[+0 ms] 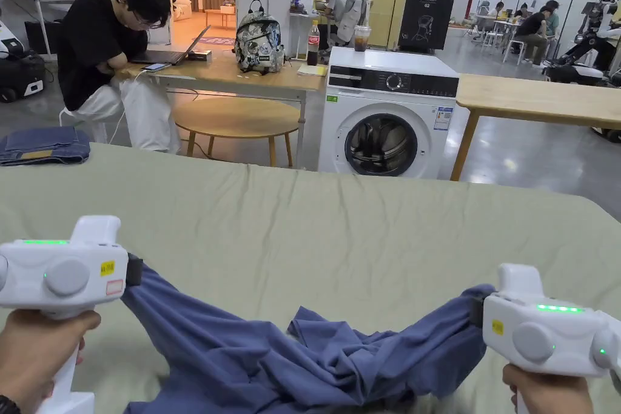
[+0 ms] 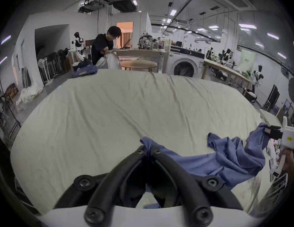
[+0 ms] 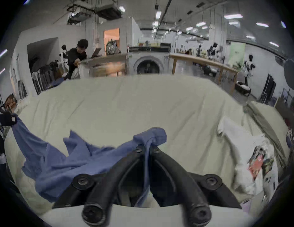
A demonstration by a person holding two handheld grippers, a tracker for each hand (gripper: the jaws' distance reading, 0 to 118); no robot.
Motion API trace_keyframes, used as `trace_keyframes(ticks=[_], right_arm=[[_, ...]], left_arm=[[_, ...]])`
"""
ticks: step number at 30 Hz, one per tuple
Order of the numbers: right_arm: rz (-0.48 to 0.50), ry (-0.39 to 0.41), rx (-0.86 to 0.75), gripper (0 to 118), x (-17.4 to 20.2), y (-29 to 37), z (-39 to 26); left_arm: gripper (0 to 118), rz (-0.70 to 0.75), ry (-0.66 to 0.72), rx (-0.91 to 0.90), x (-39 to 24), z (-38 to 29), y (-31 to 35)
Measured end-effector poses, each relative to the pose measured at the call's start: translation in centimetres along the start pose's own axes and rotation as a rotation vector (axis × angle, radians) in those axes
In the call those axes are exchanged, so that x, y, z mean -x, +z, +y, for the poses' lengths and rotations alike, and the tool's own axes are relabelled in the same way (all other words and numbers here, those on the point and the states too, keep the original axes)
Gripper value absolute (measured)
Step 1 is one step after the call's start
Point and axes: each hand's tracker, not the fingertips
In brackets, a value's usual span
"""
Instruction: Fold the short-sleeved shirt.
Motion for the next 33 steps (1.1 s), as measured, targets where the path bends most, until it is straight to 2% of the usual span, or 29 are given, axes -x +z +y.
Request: trace_keyframes(ticks=[11, 15, 23, 24, 33], right_arm=[[-0.109, 0.056, -0.189, 3, -2.5, 4.5, 10.4], [-0.144, 0.053, -0.233, 3, -3.3, 5.6, 13.4], [-0.165, 0.064, -0.3, 3, -3.1, 5.8, 17.8], [-0.165, 0.06, -0.304, 3, -3.5, 3.9, 18.6], [-0.179, 0.036, -0.365, 3, -3.3, 3.2, 24.8]], left_arm=[[0, 0.095, 0.034, -0.165, 1.5, 9.0, 7.3], [0, 0.134, 0.047, -0.194, 3.0, 11.7, 8.6], [0, 0.173, 0.051, -0.236, 4.3, 16.0, 8.6], [0, 0.176, 0.05, -0.241, 4.2, 16.5, 8.6], [0, 0.186, 0.061, -0.297, 3.6, 21.5, 9.0]])
